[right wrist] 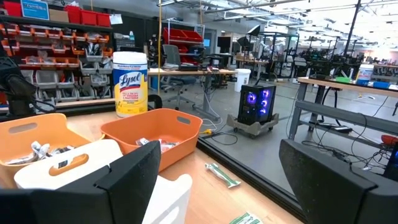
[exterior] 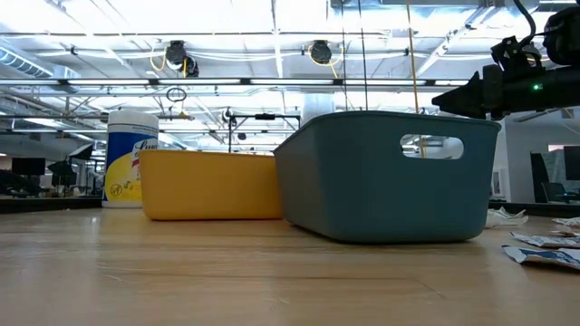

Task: Pick & Place First Aid Supplies
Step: Put the black towelette pack into the yellow bin

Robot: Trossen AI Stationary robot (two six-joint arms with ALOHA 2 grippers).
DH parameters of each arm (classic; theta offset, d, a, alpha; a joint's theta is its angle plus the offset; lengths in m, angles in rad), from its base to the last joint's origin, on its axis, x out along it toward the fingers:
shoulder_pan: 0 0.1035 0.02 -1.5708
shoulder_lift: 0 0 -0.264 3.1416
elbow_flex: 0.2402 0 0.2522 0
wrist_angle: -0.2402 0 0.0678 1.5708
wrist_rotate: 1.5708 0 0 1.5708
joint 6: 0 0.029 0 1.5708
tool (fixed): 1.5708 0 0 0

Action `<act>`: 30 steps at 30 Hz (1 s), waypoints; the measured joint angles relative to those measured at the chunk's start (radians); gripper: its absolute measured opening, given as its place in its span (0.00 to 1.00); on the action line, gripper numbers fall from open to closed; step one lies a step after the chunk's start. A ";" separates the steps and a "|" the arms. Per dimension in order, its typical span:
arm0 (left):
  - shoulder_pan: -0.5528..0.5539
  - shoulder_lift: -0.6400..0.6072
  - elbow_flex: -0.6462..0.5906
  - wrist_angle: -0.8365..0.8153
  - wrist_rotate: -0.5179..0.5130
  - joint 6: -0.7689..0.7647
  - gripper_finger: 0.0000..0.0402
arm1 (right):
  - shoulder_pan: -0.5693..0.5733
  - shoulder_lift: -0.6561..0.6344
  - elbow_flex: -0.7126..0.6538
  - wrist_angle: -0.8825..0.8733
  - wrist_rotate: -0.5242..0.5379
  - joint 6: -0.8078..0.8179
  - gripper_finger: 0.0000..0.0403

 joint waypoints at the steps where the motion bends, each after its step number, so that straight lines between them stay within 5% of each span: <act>1: 0.000 0.008 -0.010 0.017 0.002 -0.008 0.58 | 0.000 0.000 0.000 0.000 0.000 0.000 0.80; 14: 0.000 0.074 -0.096 0.118 0.024 -0.022 0.57 | 0.000 0.000 0.000 0.000 0.000 0.000 0.80; 18: 0.005 0.075 -0.097 0.116 0.013 -0.015 0.43 | 0.000 0.000 0.000 0.000 0.000 0.000 0.80; 24: 0.022 0.076 -0.098 0.115 0.001 -0.033 0.07 | 0.000 0.000 0.000 0.000 0.000 0.000 0.80; 30: 0.077 0.055 -0.100 0.112 0.031 -0.042 0.02 | 0.000 0.000 0.000 0.000 0.000 0.000 0.80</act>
